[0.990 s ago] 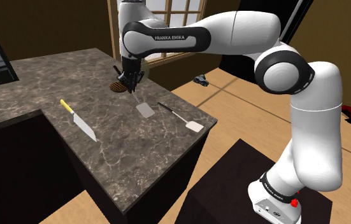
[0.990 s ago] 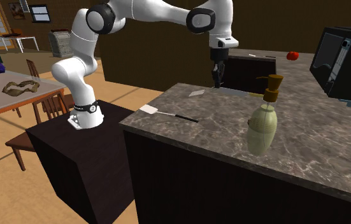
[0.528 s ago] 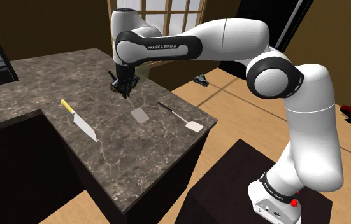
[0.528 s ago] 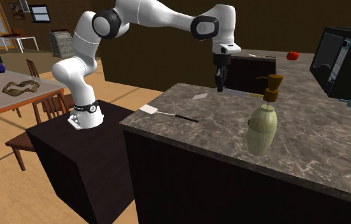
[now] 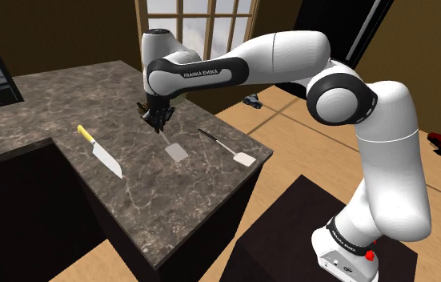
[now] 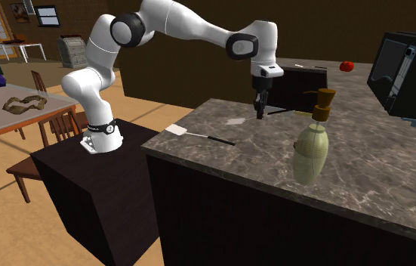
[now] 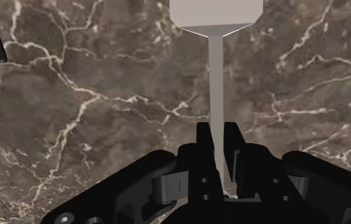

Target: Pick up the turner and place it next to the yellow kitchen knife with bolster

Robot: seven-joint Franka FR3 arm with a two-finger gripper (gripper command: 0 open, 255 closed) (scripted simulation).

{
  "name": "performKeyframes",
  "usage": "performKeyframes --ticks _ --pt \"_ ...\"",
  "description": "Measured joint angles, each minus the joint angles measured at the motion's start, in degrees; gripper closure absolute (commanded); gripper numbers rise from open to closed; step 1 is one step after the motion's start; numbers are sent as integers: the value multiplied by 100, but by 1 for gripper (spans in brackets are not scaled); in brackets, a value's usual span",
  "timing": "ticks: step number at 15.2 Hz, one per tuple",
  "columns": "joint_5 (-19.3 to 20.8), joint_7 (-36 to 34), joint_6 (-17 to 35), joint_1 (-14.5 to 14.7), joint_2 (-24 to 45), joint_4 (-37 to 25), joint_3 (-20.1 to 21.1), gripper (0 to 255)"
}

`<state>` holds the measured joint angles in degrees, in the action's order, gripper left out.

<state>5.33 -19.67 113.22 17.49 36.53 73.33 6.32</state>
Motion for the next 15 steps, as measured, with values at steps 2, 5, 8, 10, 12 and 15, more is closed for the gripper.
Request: performKeyframes --ticks 2,5,8,10,12,15 --pt "7 -11 120 4 38 83 -3 255" --pt "19 -31 303 11 101 203 -7 255" --pt "23 -31 408 5 137 272 -11 255" --pt "24 -32 421 5 138 283 -11 255" --pt "24 -32 425 4 136 287 -11 255" --pt "24 -32 425 4 137 287 -11 0"
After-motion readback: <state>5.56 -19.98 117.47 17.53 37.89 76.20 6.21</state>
